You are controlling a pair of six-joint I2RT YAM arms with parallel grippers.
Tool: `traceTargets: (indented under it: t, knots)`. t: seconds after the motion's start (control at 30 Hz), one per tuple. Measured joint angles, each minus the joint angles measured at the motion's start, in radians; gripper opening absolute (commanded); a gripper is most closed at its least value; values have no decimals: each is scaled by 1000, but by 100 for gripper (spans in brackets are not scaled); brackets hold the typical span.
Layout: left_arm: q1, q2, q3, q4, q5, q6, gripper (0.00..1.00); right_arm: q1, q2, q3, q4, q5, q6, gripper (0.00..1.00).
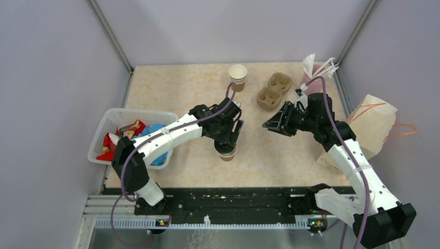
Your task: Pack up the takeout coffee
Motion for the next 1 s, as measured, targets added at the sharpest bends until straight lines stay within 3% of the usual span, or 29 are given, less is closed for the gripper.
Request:
traceTargets:
  t: [1.0]
  knots:
    - [-24, 69, -3, 24, 2, 45, 78, 0, -25, -43, 53, -1, 43, 40]
